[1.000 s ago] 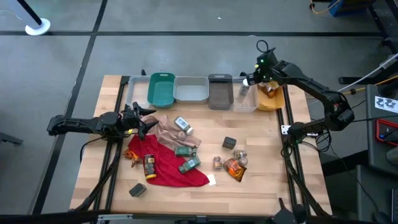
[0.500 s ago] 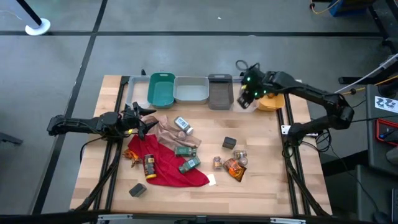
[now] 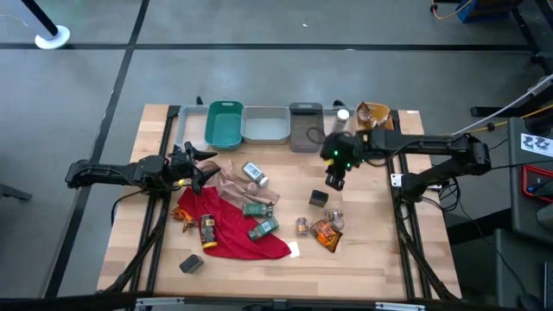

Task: Sort spices by type
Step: Put the black seasoning can into the gray bin

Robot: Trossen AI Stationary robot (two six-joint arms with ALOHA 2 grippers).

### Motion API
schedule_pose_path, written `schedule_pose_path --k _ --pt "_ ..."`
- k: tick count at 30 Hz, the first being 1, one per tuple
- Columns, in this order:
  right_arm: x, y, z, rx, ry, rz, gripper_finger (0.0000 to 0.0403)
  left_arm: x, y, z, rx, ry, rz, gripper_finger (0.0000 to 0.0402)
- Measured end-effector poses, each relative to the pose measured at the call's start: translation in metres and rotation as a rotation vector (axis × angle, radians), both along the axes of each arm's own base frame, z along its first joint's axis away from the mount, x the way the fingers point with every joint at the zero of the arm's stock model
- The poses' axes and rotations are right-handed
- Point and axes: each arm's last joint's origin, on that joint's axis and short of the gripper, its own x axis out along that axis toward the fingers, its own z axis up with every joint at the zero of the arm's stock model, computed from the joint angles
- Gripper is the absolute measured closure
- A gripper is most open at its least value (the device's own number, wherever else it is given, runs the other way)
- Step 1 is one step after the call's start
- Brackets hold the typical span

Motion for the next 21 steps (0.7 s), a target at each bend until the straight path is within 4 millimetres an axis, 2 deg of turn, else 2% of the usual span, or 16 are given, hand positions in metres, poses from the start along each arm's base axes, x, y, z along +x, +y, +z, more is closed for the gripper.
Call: schedule_pose_path --k 6,11,21 --pt "0.007 0.022 0.001 0.027 -0.049 0.028 0.026 0.0 0.0 0.0 0.0 0.0 0.0 0.0147" --pt "0.014 0.031 0.002 0.069 -0.106 -0.002 0.0249 0.0 0.0 0.0 0.0 0.0 0.0 0.0147" --pt "0.028 0.033 -0.014 0.101 -0.071 -0.018 0.0144 0.0 0.0 0.0 0.0 0.001 0.0 0.0147"
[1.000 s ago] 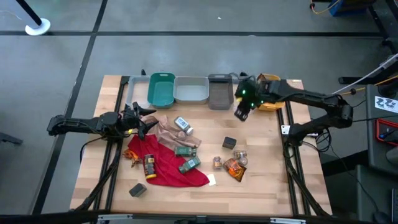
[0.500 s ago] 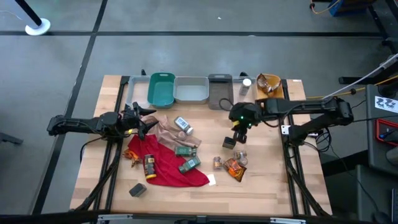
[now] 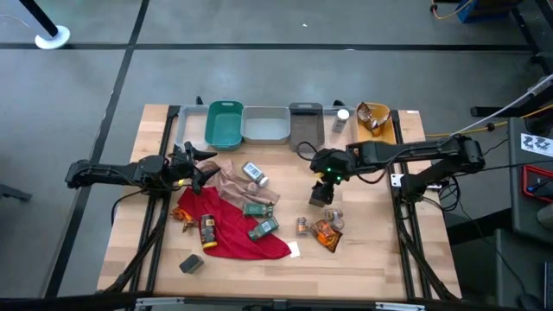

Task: Sort spices by type
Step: Put the black seasoning can into the gray bin

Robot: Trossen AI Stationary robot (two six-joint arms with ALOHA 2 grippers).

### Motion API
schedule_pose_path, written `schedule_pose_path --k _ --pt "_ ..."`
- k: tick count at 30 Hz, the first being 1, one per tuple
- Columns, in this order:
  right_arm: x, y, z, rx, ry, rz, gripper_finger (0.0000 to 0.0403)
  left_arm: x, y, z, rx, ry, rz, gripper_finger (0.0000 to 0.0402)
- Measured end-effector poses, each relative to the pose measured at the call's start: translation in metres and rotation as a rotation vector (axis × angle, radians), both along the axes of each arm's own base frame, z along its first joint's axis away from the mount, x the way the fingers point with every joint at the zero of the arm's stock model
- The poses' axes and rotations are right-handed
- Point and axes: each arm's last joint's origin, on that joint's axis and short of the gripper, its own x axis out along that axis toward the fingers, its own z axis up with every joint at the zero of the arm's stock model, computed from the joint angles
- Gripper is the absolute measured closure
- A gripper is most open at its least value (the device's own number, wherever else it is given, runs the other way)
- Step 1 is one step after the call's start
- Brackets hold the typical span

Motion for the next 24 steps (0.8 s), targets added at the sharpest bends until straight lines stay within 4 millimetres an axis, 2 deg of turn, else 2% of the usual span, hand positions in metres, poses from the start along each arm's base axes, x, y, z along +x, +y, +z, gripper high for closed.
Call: schedule_pose_path --k 5,13,24 --pt "0.011 0.003 -0.017 0.074 0.061 0.04 0.0122 0.0 0.0 0.0 0.0 0.001 0.0 0.0147" --pt "0.024 0.002 -0.045 0.067 0.171 0.042 0.0122 0.0 0.0 0.0 0.0 0.0 0.0 0.0147" --pt "0.024 0.002 -0.058 0.042 0.266 0.029 0.0123 0.0 0.0 0.0 0.0 0.0 0.0 0.0147"
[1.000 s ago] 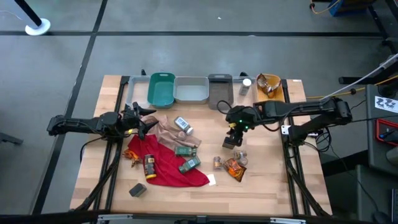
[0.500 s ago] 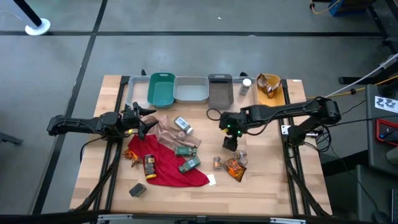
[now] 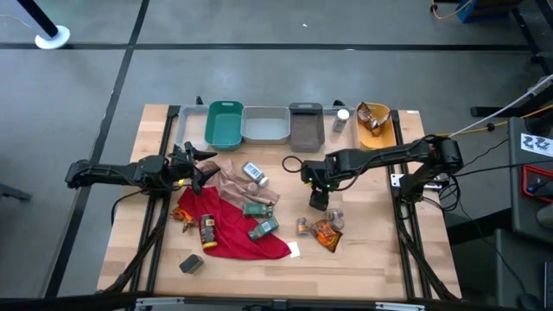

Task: Sort spices by type
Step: Put the black seasoning can into the gray bin

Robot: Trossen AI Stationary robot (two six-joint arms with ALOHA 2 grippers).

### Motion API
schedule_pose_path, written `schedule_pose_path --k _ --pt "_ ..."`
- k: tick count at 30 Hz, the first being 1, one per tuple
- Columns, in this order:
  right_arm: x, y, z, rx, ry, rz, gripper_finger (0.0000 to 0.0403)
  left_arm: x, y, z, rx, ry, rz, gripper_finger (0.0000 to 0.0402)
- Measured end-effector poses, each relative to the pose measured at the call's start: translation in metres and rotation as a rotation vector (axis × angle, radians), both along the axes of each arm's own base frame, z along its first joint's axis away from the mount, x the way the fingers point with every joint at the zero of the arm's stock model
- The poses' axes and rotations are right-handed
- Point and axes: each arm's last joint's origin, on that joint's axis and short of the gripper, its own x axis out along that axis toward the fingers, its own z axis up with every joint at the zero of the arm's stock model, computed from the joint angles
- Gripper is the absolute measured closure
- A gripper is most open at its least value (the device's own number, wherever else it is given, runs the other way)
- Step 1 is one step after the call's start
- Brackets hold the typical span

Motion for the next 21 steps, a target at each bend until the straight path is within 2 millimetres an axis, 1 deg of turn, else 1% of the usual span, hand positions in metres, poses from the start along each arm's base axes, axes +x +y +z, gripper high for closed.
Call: schedule_pose_path --k 6,17,19,21 --pt "0.001 0.0 -0.005 -0.001 0.029 0.001 0.0123 0.0 0.0 0.0 0.0 0.0 0.0 0.0147" --pt "0.009 0.001 -0.027 0.004 0.105 0.002 0.0124 0.0 0.0 0.0 0.0 0.006 0.0 0.0147" --pt "0.009 0.001 -0.03 0.006 0.115 0.002 0.0135 0.001 0.0 -0.001 0.0 0.012 0.0 0.0147" --pt "0.01 0.001 -0.032 0.006 0.117 0.002 0.0156 0.001 0.0 -0.001 0.001 0.015 0.0 0.0147"
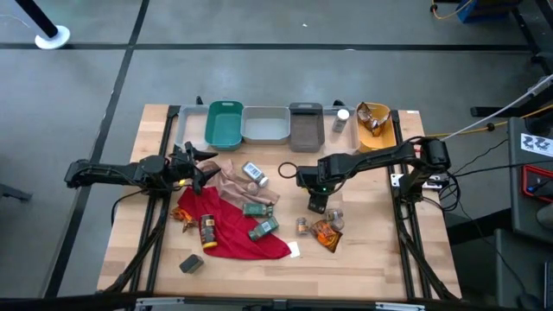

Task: Sort spices by type
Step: Put the black seasoning can into the gray bin

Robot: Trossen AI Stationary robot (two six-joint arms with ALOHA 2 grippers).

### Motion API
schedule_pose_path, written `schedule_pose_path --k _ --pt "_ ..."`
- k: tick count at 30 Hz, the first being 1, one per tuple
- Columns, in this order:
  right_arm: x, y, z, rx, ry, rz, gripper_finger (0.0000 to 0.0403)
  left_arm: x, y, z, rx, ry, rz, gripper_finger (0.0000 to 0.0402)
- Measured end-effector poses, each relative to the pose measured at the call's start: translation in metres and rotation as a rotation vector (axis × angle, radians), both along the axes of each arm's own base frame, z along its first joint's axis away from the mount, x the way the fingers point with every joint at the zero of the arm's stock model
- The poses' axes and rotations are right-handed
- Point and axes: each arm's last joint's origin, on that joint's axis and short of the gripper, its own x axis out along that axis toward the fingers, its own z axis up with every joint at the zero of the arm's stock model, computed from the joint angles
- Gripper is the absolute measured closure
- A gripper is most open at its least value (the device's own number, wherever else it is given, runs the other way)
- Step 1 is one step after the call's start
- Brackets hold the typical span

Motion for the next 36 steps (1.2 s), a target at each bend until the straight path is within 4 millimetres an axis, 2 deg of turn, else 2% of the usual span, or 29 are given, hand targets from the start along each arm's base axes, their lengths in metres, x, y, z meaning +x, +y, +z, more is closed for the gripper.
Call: schedule_pose_path --k 6,7,12,21,28,36 --pt "0.004 -0.001 0.002 -0.001 -0.035 -0.002 0.0271 0.0 0.0 0.0 0.0 0.002 0.0 0.0147" --pt "0.005 -0.001 0.003 -0.005 -0.04 -0.003 0.0279 0.0 0.0 0.0 0.0 0.002 0.0 0.0147" --pt "0.015 -0.008 0.019 -0.026 -0.1 0.027 0.0279 0.0 0.0 0.0 0.0 0.002 0.0 0.0147" --pt "0.039 -0.03 0.071 -0.125 -0.291 0.09 0.0279 0.0 0.0 0.0 0.0 0.001 0.0 0.0147" --pt "0.056 -0.06 0.1 -0.29 -0.5 0.155 0.0275 0.0 0.0 0.0 0.0 0.002 0.0 0.0147" --pt "0.064 -0.109 0.111 -0.46 -0.662 0.185 0.0275 0.0 0.0 0.0 0.0 0.001 0.0 0.0147"
